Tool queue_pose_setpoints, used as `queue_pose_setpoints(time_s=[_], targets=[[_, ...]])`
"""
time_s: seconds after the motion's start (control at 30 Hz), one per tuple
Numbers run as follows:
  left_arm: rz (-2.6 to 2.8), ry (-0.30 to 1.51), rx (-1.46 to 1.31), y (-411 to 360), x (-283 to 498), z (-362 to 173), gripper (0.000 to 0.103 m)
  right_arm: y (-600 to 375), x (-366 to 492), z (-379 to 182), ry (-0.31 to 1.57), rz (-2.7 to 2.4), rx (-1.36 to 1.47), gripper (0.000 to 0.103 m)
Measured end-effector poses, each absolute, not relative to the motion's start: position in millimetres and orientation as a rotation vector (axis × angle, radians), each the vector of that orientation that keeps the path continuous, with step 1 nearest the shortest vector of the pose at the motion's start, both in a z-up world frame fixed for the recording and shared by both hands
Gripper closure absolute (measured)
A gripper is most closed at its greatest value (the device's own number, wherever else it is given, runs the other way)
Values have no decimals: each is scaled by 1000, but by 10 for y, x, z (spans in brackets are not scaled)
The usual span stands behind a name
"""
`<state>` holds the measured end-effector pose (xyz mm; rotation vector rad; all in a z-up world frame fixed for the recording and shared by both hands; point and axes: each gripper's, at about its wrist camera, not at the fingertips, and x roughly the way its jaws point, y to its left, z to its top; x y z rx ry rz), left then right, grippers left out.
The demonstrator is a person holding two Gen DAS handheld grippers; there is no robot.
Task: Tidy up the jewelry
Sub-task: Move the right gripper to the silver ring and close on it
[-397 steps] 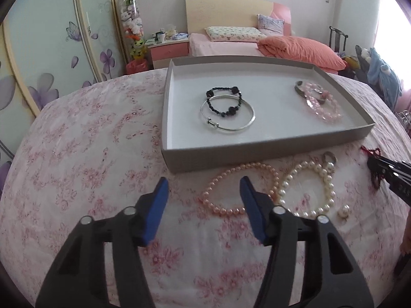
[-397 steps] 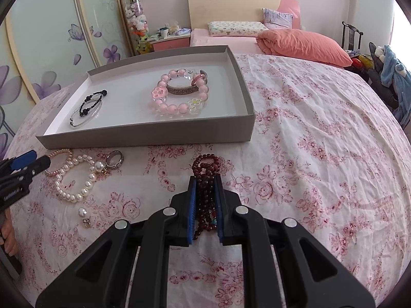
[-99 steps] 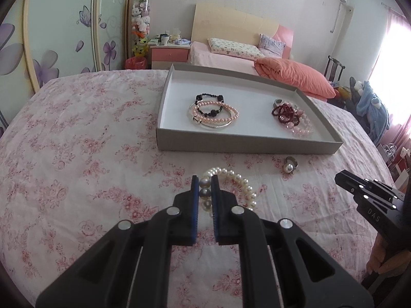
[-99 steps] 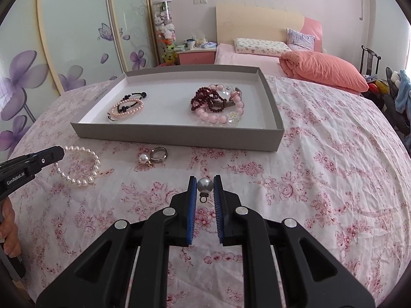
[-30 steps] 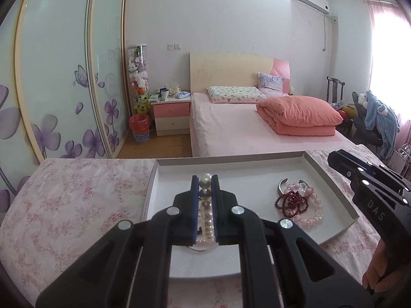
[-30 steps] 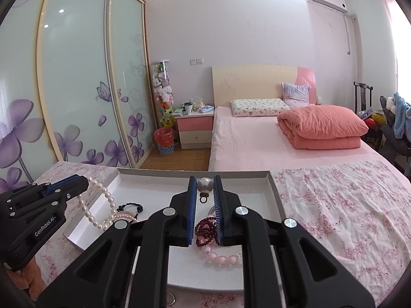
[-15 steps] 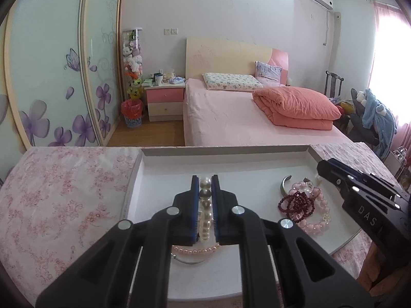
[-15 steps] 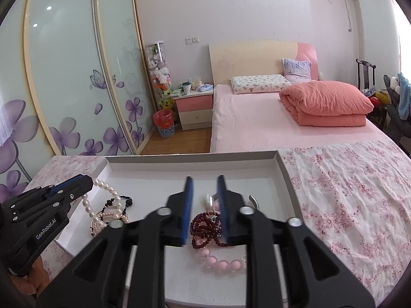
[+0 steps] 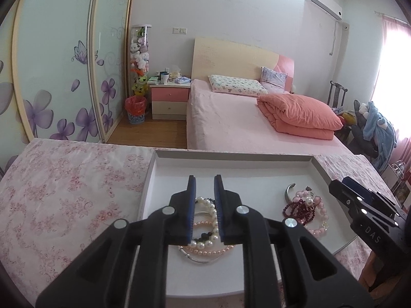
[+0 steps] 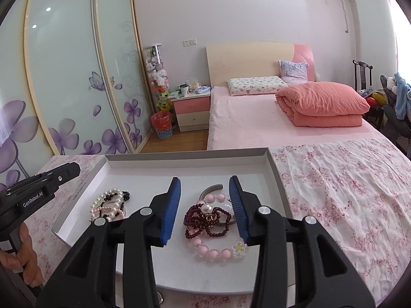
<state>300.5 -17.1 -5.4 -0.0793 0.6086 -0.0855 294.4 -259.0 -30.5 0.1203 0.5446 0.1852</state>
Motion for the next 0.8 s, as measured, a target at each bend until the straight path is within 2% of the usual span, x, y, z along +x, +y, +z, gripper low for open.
queue_pose_setpoints(time_s=[0.47,0.7,0.8], targets=[[-81,619,-63,-72,2496,-98,73,-2561,2471,-394,612,259,73,64],[-86,662,-67,28,2247,-264,71,-2353,2305,-653,754,350,-40,75],[-81,665,-72,86,2212,-279,69,-2316,2282,-723,797,365,-67,76]])
